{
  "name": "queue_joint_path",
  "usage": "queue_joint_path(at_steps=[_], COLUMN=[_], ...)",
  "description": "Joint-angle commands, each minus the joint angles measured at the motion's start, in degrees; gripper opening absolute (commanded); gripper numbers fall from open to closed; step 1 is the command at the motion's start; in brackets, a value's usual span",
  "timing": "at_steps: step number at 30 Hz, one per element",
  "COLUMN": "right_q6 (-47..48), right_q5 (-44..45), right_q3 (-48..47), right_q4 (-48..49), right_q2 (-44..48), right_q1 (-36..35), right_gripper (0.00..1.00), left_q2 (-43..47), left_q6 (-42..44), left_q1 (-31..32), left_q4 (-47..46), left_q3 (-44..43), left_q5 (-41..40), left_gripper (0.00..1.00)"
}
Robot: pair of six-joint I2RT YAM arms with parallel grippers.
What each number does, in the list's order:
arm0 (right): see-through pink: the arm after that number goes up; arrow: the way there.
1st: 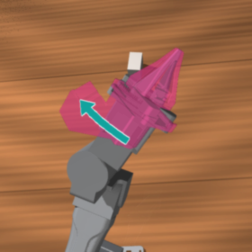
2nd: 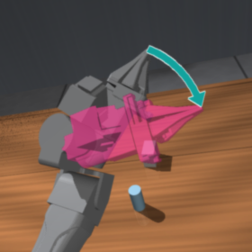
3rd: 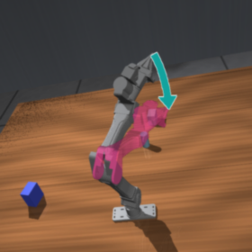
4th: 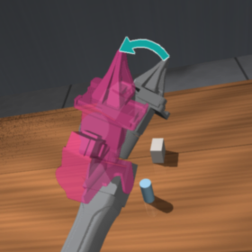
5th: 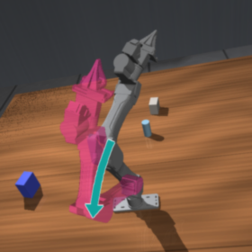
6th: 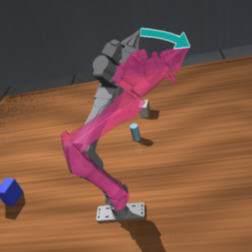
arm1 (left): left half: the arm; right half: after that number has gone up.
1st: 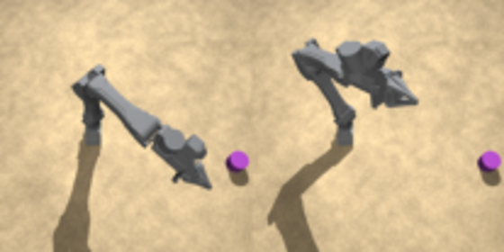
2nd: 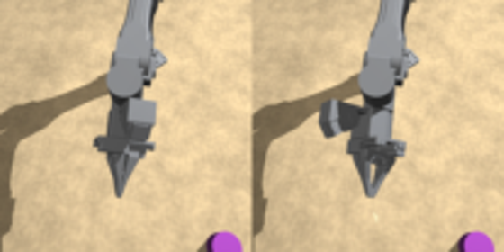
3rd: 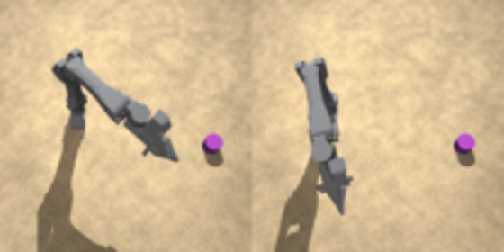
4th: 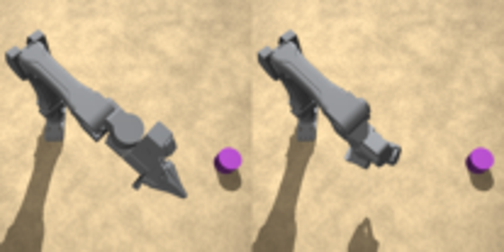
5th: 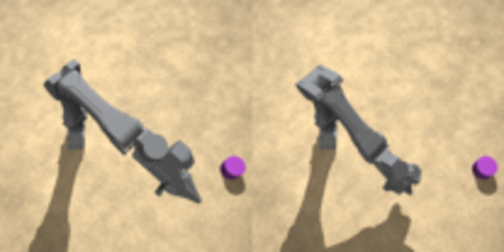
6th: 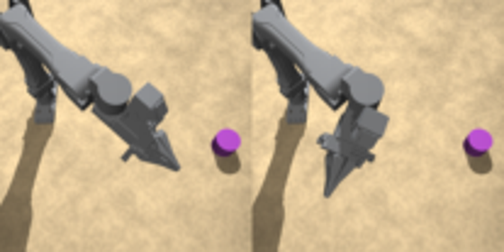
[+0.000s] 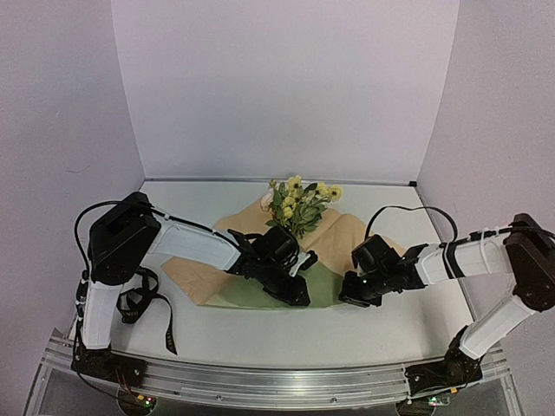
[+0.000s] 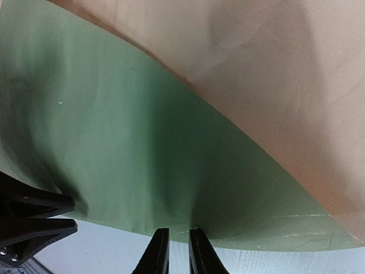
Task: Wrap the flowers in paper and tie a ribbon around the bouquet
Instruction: Press the fold line on the 1/4-folded wrapping paper.
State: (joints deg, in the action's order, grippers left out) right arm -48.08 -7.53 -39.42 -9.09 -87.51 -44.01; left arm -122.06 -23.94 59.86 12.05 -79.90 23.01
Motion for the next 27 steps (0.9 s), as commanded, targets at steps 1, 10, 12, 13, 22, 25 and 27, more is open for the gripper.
queue_joint_path(at_steps=[1, 10, 12, 13, 22, 25, 27], right_q6=[-1.9, -3.0, -3.4, -3.6, -4.8, -5.0, -5.1], right_q5=[2.3, 6.2, 6.5, 6.5, 6.1, 5.8, 5.6], right_q3=[3.4, 7.3, 7.5, 7.5, 7.6, 7.5, 7.4], right_q4=[4.3, 5.2, 5.2, 5.2, 5.2, 5.2, 5.2], right_q2=[-1.1, 0.3, 0.4, 0.4, 0.1, 0.1, 0.0], right_q1=[0.7, 1.0, 1.0, 1.0, 1.0, 1.0, 1.0], right_gripper=[0.14, 0.13, 0.13, 0.13, 0.11, 0.11, 0.11], left_q2=[0.9, 6.7, 8.8, 9.9, 19.0, 22.5, 25.1], left_q6=[1.1, -0.4, -1.0, -1.5, -7.3, -9.6, -11.1], left_q1=[0.3, 0.3, 0.3, 0.3, -2.2, -4.1, -6.0], left_q4=[0.0, -1.1, -1.7, -2.0, -3.8, -5.1, -6.4], left_q3=[-1.6, 6.0, 9.1, 10.9, 25.3, 30.6, 34.1], left_q5=[0.4, -2.3, -3.6, -4.2, -10.3, -11.4, -10.7], left_gripper=[0.19, 0.18, 0.18, 0.18, 0.14, 0.14, 0.14])
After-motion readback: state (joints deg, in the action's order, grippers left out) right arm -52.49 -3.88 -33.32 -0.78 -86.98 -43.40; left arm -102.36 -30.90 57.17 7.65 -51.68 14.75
